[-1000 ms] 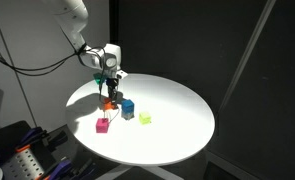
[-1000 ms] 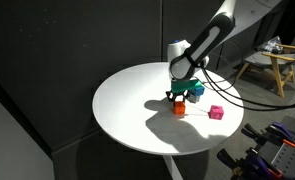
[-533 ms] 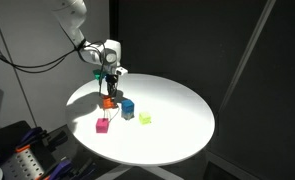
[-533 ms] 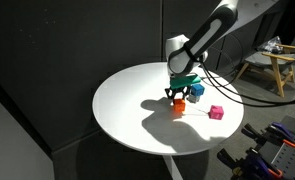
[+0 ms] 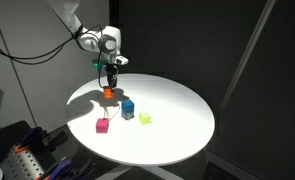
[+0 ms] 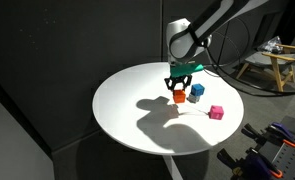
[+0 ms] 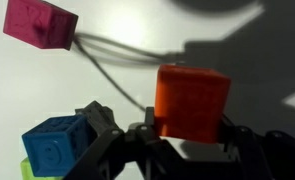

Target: Pick up the orange block and put it on mulberry pink block

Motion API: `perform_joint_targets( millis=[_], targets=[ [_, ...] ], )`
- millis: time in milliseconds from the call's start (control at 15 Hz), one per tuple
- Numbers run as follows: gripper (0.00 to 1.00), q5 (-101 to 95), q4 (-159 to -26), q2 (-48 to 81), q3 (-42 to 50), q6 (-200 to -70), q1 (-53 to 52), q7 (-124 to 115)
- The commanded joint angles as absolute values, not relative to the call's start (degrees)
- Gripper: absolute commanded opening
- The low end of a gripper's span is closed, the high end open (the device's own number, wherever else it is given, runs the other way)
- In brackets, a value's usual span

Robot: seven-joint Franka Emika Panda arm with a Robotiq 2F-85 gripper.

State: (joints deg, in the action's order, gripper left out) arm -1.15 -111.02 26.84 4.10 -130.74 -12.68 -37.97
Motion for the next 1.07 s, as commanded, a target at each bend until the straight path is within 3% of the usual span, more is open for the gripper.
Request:
perform_joint_targets(
  millis=[0,1000],
  targets=[
    [0.32,-3.0,-115.4,20.7,3.9,-129.7,-12.0,-37.7],
    [0.32,-3.4,-131.0,11.1,3.9,-132.8,-6.0,-35.4]
  ],
)
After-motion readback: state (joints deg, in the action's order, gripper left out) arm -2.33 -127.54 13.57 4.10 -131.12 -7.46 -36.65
